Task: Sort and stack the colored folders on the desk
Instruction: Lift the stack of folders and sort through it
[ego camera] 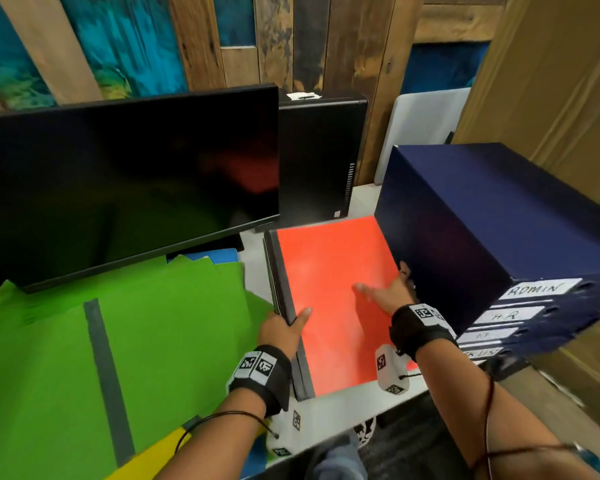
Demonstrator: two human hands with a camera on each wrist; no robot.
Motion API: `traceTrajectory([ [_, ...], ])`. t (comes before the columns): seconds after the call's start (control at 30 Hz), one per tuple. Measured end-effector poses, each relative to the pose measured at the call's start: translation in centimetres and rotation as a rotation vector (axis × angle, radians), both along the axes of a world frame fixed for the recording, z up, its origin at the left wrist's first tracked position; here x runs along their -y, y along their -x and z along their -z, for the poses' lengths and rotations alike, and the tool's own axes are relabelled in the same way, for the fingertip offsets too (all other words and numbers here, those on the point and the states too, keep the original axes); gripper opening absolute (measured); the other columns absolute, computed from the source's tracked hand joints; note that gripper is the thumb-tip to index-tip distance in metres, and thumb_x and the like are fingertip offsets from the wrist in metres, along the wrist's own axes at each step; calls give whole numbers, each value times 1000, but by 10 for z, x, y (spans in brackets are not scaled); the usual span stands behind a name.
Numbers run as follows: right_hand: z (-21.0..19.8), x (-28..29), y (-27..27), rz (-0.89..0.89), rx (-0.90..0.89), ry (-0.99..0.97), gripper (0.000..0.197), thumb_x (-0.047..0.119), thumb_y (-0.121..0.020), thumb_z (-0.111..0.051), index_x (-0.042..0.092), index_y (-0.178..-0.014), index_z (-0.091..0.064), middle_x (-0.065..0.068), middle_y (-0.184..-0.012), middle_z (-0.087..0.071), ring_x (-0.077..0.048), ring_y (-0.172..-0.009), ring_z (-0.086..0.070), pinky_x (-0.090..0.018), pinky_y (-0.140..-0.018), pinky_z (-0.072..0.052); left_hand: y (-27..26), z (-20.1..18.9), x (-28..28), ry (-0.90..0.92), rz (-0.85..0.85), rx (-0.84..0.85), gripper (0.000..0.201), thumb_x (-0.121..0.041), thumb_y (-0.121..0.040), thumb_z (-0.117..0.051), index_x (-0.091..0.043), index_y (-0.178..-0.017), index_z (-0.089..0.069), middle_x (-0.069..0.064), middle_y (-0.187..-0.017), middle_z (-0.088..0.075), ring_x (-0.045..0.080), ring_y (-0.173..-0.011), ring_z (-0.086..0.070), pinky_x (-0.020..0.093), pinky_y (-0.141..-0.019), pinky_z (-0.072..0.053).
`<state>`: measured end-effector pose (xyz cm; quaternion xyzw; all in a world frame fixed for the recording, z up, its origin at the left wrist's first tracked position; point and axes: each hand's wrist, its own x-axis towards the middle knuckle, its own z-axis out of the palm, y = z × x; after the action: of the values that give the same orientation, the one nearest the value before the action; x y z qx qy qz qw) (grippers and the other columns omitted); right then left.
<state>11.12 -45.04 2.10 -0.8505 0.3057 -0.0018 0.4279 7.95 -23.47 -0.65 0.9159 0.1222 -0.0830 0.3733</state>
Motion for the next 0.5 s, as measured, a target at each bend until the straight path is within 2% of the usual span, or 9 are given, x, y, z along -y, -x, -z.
traceTrajectory([
  [0.07,11,4,6,-81,-113,21,131,46,-54,-85,30,-147,5,-18,-147,-28,-35,-134,-33,-49,-111,-31,10,4,4,-29,51,-81,62,-63,-82,-50,-1,-79,-53,19,-89,-61,35,-96,-61,36,-79,-45],
  [0.1,15,7,8,-109,-153,33,133,43,-55,-86,31,-147,8,-18,-147,-27,-35,-134,-34,-48,-110,-32,15,5,6,-48,79,-109,59,-62,-84,-49,-5,-68,-48,16,-81,-59,35,-94,-61,36,-79,-45],
  [0.2,26,11,13,-142,-240,36,129,39,-58,-86,31,-148,6,-17,-146,-24,-33,-134,-33,-45,-110,-33,22,3,7,-104,164,-137,61,-63,-85,-44,-14,-50,-32,3,-55,-41,31,-74,-59,35,-71,-45],
  [0.27,29,10,16,-158,-266,105,124,44,-56,-85,32,-147,-1,-16,-144,-24,-34,-132,-33,-46,-108,-35,21,-1,4,-120,210,-157,64,-65,-86,-40,-14,-49,-29,2,-51,-36,23,-53,-46,34,-62,-39],
  [0.3,27,8,17,-178,-271,173,121,47,-56,-84,29,-147,-7,-15,-143,-24,-34,-132,-32,-46,-108,-35,20,-5,0,-134,224,-165,65,-66,-85,-38,-14,-48,-29,2,-51,-36,20,-49,-41,33,-59,-36],
  [0.37,19,1,19,-217,-252,361,110,54,-57,-81,23,-145,-22,-14,-145,-23,-34,-134,-28,-45,-110,-32,15,-16,-11,-185,225,-143,65,-67,-85,-36,-13,-50,-34,5,-54,-40,24,-54,-46,31,-59,-36],
  [0.4,13,-6,18,-216,-224,425,104,56,-58,-79,21,-143,-29,-14,-146,-22,-34,-134,-26,-44,-110,-31,10,-22,-19,-219,216,-110,64,-66,-86,-35,-11,-54,-41,8,-60,-47,28,-63,-53,31,-61,-39],
  [0.47,0,-21,17,-215,-152,436,91,57,-64,-75,18,-138,-39,-15,-145,-27,-33,-133,-29,-43,-108,-33,1,-32,-37,-270,183,-36,58,-59,-90,-39,-5,-80,-58,16,-87,-63,31,-88,-62,33,-73,-46],
  [0.5,-6,-32,15,-255,-100,424,82,54,-68,-74,17,-134,-44,-15,-142,-32,-33,-131,-32,-41,-107,-34,-4,-36,-50,-281,150,-11,52,-52,-92,-42,-3,-96,-59,17,-101,-64,31,-96,-62,34,-79,-49],
])
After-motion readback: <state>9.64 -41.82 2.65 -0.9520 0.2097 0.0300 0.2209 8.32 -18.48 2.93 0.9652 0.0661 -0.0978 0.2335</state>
